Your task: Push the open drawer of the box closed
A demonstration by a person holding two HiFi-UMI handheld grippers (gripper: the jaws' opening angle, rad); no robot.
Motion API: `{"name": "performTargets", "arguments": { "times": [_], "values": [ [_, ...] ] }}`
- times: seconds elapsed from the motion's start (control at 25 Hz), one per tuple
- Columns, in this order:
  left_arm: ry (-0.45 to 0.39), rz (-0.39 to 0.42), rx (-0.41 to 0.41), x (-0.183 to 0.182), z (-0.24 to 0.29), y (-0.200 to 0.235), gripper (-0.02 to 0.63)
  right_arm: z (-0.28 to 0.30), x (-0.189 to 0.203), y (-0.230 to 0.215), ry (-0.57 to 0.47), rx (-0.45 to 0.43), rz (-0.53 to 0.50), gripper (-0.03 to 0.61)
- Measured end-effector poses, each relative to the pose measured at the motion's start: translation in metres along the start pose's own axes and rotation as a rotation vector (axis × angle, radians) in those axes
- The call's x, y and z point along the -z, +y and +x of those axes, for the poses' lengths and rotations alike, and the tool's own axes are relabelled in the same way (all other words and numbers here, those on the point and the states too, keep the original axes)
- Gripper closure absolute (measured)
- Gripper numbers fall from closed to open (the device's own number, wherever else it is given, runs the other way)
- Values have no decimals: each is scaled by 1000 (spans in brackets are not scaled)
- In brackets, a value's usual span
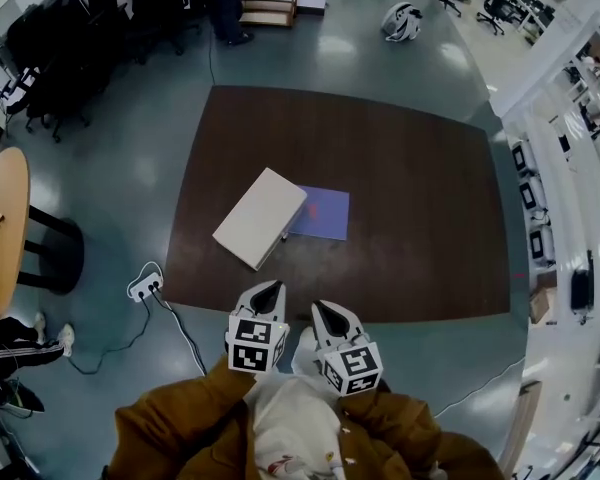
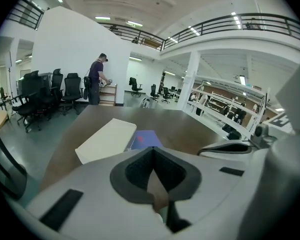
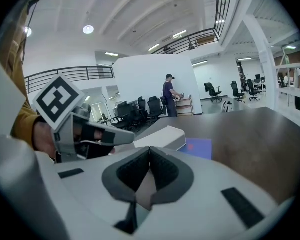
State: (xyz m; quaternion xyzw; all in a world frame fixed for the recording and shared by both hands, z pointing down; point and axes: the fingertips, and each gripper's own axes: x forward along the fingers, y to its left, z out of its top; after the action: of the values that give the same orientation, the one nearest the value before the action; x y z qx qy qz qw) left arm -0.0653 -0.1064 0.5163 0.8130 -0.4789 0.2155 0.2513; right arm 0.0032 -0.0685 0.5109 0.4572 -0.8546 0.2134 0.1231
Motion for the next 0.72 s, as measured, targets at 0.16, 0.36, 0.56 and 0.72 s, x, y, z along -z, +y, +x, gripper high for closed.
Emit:
{"name": "performTargets", "arguments": {
  "times": [0.16, 0.36, 0.56, 0.72],
  "values": [
    [-8, -9, -1, 4, -27, -9, 607, -5, -4, 11, -19, 3, -13, 572],
    [-12, 15, 9, 11, -44, -23, 608, -17, -8, 16, -36, 30, -60, 572],
    [30, -22, 8, 35, -51, -23, 607, -18, -10, 20, -35, 39, -81, 574],
    [24, -34, 18, 43, -55, -32, 608, -20, -9, 22, -37, 31, -84, 573]
  ]
}}
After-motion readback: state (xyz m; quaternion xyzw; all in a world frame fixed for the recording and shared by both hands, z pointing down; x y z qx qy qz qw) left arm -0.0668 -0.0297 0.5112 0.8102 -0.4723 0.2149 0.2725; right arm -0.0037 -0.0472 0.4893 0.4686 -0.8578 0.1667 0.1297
